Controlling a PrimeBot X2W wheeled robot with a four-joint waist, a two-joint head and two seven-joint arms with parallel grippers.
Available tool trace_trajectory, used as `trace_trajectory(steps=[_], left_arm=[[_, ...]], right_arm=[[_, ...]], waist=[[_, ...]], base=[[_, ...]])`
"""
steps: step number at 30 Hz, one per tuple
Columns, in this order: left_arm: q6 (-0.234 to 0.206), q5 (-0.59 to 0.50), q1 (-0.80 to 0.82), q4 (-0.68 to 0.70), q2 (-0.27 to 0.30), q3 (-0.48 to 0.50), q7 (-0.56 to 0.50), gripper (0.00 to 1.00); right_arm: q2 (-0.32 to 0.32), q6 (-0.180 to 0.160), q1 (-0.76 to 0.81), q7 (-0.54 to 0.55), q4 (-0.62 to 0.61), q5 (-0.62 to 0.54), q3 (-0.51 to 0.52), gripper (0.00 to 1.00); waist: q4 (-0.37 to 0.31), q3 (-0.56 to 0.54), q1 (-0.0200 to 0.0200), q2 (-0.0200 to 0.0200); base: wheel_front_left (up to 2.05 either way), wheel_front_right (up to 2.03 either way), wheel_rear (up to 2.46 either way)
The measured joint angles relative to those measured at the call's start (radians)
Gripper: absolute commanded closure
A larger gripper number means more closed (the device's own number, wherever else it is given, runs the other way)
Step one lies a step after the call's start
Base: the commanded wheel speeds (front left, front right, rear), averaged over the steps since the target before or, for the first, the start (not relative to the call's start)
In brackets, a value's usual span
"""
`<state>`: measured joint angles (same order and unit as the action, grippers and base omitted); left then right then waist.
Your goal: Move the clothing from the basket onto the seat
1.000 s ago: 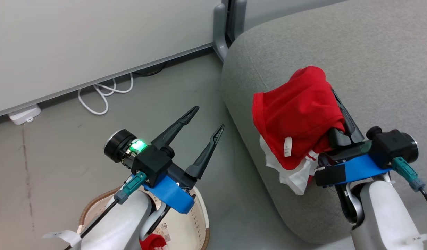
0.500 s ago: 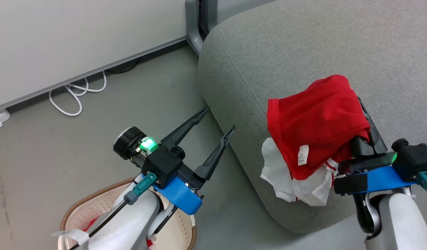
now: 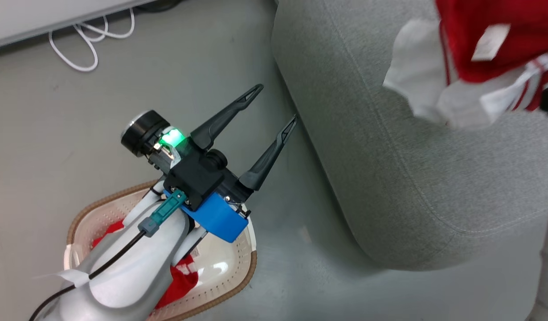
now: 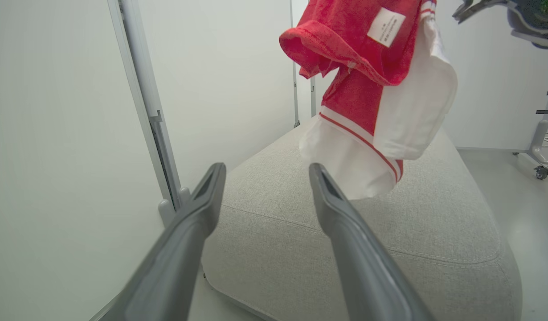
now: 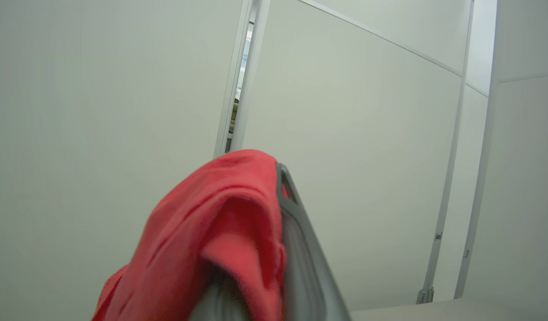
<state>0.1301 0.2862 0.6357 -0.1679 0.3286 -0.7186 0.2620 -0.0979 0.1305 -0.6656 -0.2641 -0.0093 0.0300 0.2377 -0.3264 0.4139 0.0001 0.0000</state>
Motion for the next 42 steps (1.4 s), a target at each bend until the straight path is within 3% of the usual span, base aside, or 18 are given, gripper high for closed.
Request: trace_trajectory(steps=[7,12,16,19,27,34,35,36,37,42], left_arm=[[0.000,-0.016,0.093,0.035,0.034,-0.006,0.000,0.00],[0.000,-0.022,0.133,0.053,0.045,-0.008,0.000,0.00],[0.000,-0.023,0.144,0.055,0.057,-0.011,0.000,0.00],[0.000,-0.023,0.150,0.058,0.060,-0.011,0.000,0.00],[0.000,-0.023,0.153,0.058,0.052,-0.010,0.000,0.00],[0.000,-0.023,0.149,0.050,0.050,-0.010,0.000,0.00],[0.000,-0.022,0.145,0.047,0.051,-0.010,0.000,0.00],[0.000,-0.022,0.143,0.045,0.051,-0.009,0.000,0.00],[0.000,-0.022,0.140,0.045,0.050,-0.008,0.000,0.00],[0.000,-0.018,0.104,0.039,0.026,0.012,0.000,0.00]], right_arm=[[-0.117,0.000,-0.236,0.000,0.009,-0.004,0.129,1.00],[-0.217,0.000,-0.349,0.000,0.119,-0.002,0.178,1.00],[-0.246,0.000,-0.377,0.000,0.235,-0.011,0.191,1.00],[-0.248,0.000,-0.375,0.000,0.323,-0.019,0.213,1.00],[-0.181,0.000,-0.296,0.000,0.492,-0.054,0.263,1.00],[-0.139,0.000,-0.210,0.000,0.564,-0.036,0.287,1.00],[-0.135,0.000,-0.203,0.000,0.566,-0.036,0.289,0.94],[-0.131,0.000,-0.195,0.000,0.566,-0.037,0.289,0.39],[-0.129,0.000,-0.186,0.000,0.564,-0.037,0.290,0.00],[-0.119,0.000,-0.108,0.000,0.534,-0.029,0.291,0.00]], waist=[[0.043,0.167,0.0001,0.0000],[0.074,0.278,0.0002,0.0000],[0.097,0.347,0.0002,0.0000],[0.113,0.383,0.0001,0.0000],[0.132,0.406,0.0001,0.0000],[0.125,0.386,0.0000,-0.0001],[0.124,0.381,0.0000,-0.0001],[0.122,0.374,0.0000,-0.0001],[0.121,0.366,0.0000,-0.0001],[0.122,0.310,-0.0001,-0.0001]], base=[[0.00,0.00,0.00],[0.00,0.00,0.00],[0.00,0.00,0.00],[0.00,0.00,0.00],[0.00,0.00,0.00],[0.00,0.00,0.00],[0.00,0.00,0.00],[0.00,0.00,0.00],[0.00,0.00,0.00],[0.00,0.00,0.00]])
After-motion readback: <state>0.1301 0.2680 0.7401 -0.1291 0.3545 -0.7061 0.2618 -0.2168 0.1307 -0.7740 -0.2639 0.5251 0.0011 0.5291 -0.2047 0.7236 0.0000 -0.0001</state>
